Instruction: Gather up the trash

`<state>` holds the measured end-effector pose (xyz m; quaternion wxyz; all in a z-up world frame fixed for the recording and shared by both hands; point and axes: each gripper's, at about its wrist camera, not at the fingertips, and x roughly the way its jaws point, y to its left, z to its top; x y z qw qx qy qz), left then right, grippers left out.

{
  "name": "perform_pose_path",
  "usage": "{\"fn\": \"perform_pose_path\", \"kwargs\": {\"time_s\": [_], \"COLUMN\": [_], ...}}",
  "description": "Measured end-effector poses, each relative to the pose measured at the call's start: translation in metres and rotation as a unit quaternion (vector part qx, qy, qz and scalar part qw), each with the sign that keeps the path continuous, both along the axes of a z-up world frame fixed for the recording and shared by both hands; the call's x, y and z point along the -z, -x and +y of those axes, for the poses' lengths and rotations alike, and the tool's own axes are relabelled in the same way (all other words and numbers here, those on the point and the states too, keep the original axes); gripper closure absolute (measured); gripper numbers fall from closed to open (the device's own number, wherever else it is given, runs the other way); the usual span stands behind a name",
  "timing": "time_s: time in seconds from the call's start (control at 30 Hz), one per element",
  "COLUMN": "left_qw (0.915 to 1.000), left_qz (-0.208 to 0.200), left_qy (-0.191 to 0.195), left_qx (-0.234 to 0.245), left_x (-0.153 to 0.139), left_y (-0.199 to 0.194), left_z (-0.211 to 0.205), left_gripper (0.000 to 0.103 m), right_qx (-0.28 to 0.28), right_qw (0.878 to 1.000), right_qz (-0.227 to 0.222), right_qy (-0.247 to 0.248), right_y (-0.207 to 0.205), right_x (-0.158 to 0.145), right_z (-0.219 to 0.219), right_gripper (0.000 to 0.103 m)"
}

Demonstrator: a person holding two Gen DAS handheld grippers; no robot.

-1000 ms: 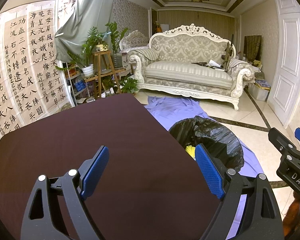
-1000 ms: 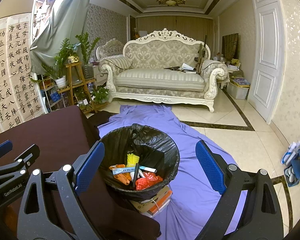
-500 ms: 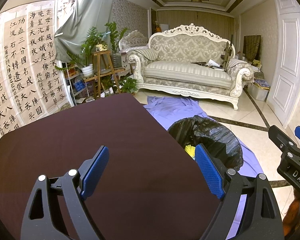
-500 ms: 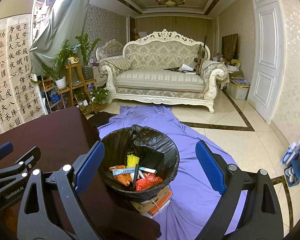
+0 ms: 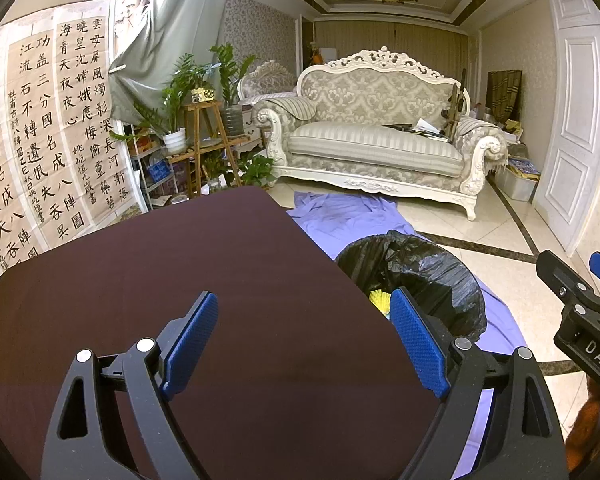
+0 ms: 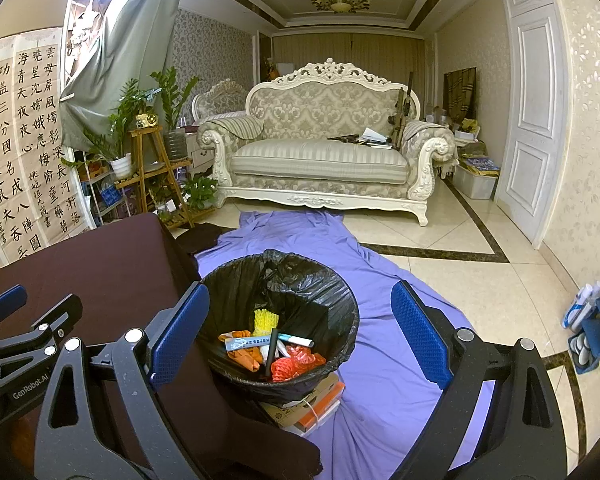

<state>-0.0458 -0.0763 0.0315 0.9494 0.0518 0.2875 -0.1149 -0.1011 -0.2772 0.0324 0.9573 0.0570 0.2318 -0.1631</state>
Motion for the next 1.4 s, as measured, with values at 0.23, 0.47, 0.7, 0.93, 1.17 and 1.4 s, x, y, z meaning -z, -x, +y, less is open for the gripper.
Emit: {"fn": "perform_pose_path", "kwargs": {"time_s": [0.23,0.47,0.7,0.93,1.17,1.4], "left_qw": [1.0,0.9999,0.9995,0.9998,0.9999,0.9997], "left_qz": [-0.002,-0.009,-0.025,-0.014,-0.008,-0.016], "left_qy": [-0.001,-0.006,-0.01,0.003,0.007,0.001], "left_qx": [-0.001,-0.004,-0.014,-0.01,-0.006,-0.015], "left_x": [0.0,-0.001,-0.006,-0.006,-0.005,-0.001], "left_y": [0.001,0.003,0.005,0.002,0.0,-0.007], "left_z": [-0.003,-0.01,-0.008,-0.002,-0.001,0.004], "left_gripper": [0.018,0.018,0.018,0.018,0.018,0.018], "right_qx": [0.0,0.0,0.0,-0.001,-0.006,-0.018], "right_qw": [1.0,1.0,1.0,1.0,1.0,1.0], "right_qz": [-0.001,-0.001,-0.001,-0.001,0.004,0.012], "right_qy": [0.0,0.0,0.0,0.0,0.003,0.006], "right_y": [0.0,0.0,0.0,0.0,-0.008,-0.019], "right_x": [0.001,0.001,0.001,0.0,-0.005,-0.001], "right_z": [0.001,0.001,0.001,0.002,0.008,0.016], "right_gripper": [0.013,0.013,0.013,0.013,0.013,0.013]}}
